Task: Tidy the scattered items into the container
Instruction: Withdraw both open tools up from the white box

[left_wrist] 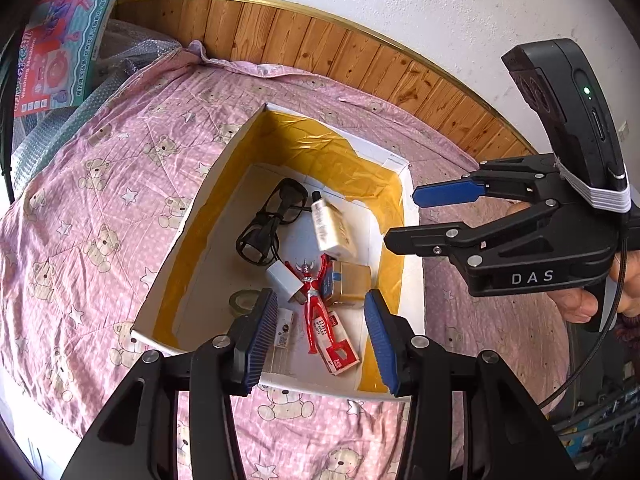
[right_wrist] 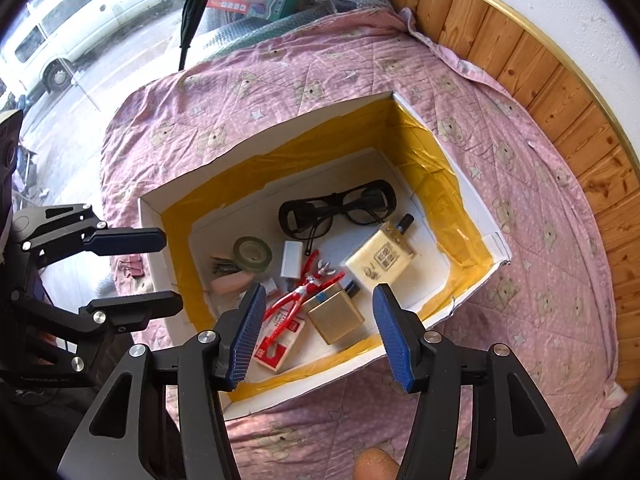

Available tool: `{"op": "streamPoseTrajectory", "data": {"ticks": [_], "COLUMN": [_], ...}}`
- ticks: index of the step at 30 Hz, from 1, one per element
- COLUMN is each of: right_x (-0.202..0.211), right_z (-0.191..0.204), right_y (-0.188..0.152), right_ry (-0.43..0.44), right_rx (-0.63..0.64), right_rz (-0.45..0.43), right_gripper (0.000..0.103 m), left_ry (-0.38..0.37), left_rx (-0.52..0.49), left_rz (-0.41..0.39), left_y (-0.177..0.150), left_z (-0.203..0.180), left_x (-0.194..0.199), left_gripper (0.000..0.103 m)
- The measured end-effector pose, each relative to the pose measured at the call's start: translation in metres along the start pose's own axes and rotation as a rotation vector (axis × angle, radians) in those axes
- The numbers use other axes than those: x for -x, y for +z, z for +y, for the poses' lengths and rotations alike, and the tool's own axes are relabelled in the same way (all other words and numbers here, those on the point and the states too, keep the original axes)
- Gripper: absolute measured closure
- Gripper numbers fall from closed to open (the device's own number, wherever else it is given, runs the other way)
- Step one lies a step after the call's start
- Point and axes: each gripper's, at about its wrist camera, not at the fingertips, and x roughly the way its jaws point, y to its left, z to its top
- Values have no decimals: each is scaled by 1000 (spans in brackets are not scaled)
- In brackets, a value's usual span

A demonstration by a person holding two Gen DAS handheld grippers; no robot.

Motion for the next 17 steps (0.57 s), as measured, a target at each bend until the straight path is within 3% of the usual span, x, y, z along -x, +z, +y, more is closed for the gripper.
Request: {"op": "streamPoseTrajectory", "data": {"ticks": [10, 17], "right_x": [-1, 0], "right_z": [21, 27], "right_y": [-24, -33], "right_ry": [-74, -87], "right_rx": [89, 96], "right_rz": [65, 60], "right_gripper": [44, 44], "left_ry": [12, 3], "left_rx": [-35, -37], "left_rz": [-23, -21], "left_y": [-6, -11], "left_z": [-6, -10], "left_x": [8, 9], "left_gripper": [56, 56]}}
